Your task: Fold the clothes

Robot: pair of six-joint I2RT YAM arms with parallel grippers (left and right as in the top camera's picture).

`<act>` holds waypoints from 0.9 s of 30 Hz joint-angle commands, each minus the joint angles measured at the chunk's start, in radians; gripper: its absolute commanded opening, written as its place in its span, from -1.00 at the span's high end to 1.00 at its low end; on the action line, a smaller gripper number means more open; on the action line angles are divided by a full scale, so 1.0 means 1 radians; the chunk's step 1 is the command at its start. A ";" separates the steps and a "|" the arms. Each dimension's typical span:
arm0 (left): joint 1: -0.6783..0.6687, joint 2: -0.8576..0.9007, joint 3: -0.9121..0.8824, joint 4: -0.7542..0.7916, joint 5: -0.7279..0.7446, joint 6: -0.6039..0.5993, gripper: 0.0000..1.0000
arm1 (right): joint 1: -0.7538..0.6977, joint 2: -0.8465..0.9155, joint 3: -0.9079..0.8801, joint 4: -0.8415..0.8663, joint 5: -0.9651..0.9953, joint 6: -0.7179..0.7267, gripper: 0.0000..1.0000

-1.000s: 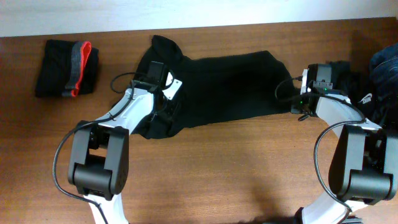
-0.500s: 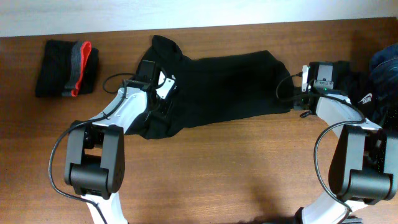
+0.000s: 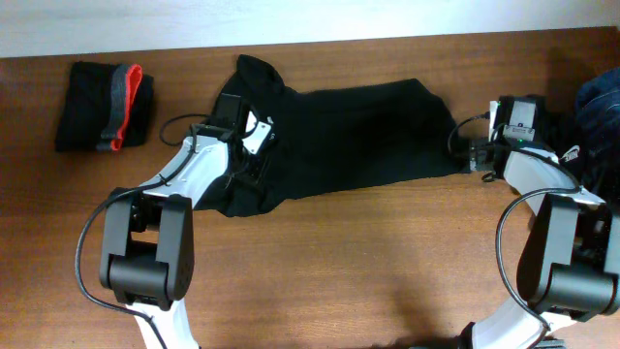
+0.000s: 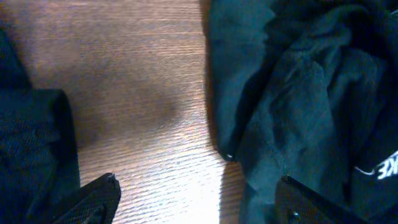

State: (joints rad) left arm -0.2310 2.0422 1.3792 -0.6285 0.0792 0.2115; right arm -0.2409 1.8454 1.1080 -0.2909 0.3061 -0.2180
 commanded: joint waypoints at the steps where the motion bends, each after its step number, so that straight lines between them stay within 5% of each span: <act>1: 0.034 0.001 0.004 -0.013 -0.016 -0.010 -0.21 | 0.027 -0.014 0.059 -0.021 -0.037 0.017 -0.72; 9: 0.085 -0.059 0.063 -0.019 -0.017 -0.009 -0.40 | 0.134 -0.077 0.184 -0.146 -0.046 0.050 -0.84; 18: 0.179 -0.146 0.097 -0.076 -0.005 -0.010 -0.50 | 0.228 -0.089 0.217 -0.246 -0.277 0.078 -0.86; 24: 0.194 -0.166 0.099 0.068 0.082 -0.018 -0.73 | 0.241 -0.089 0.218 -0.162 -0.309 0.122 -0.95; 27: 0.195 -0.165 0.099 0.160 0.084 -0.119 -0.98 | 0.240 -0.089 0.227 -0.154 -0.339 0.133 -0.96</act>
State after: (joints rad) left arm -0.0364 1.9072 1.4601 -0.5110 0.1257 0.1802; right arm -0.0055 1.7718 1.3090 -0.4488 0.0185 -0.1223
